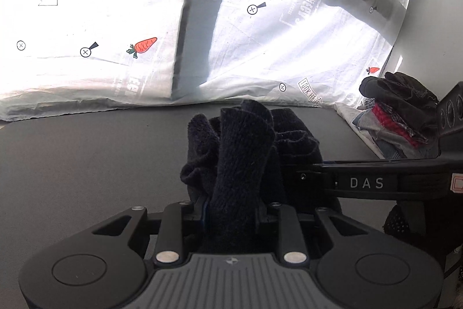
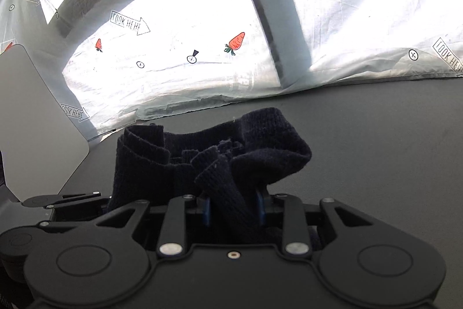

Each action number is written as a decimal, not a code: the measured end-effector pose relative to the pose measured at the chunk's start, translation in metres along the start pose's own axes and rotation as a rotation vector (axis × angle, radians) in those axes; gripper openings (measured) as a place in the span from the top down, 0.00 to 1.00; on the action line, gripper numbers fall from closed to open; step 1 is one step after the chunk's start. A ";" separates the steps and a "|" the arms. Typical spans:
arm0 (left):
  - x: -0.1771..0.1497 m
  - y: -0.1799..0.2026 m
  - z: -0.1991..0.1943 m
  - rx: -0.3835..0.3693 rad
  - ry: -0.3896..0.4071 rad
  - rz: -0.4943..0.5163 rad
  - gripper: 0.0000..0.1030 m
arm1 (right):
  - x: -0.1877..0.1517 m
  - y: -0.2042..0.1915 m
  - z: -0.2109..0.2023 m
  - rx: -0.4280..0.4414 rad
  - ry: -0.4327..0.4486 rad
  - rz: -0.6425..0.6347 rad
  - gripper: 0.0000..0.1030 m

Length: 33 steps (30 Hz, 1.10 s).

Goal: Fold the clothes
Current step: 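Grasp the folded navy bundle with both tools and lift it, then carry the bundle with both tools onto the pile of folded clothes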

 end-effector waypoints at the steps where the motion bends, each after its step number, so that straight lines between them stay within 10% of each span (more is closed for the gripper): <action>1: 0.000 0.005 -0.009 -0.005 0.016 0.009 0.73 | -0.001 -0.004 -0.010 -0.005 0.013 -0.002 0.72; 19: 0.006 0.143 -0.033 -0.345 0.088 0.121 0.73 | -0.025 0.033 -0.178 -0.297 0.212 0.079 0.72; 33: 0.016 0.412 0.041 -0.358 0.104 0.047 0.73 | -0.023 0.253 -0.326 -0.323 0.266 -0.071 0.72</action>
Point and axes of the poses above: each gripper's, at about its wrist camera, not at the fingertips, and z roughly the way its jaws point, y to its right, x to its top, the point moved 2 cm from there along z, roughly the way its jaws point, and after that the axes turned 1 degree about x, right-handed, at the moved point
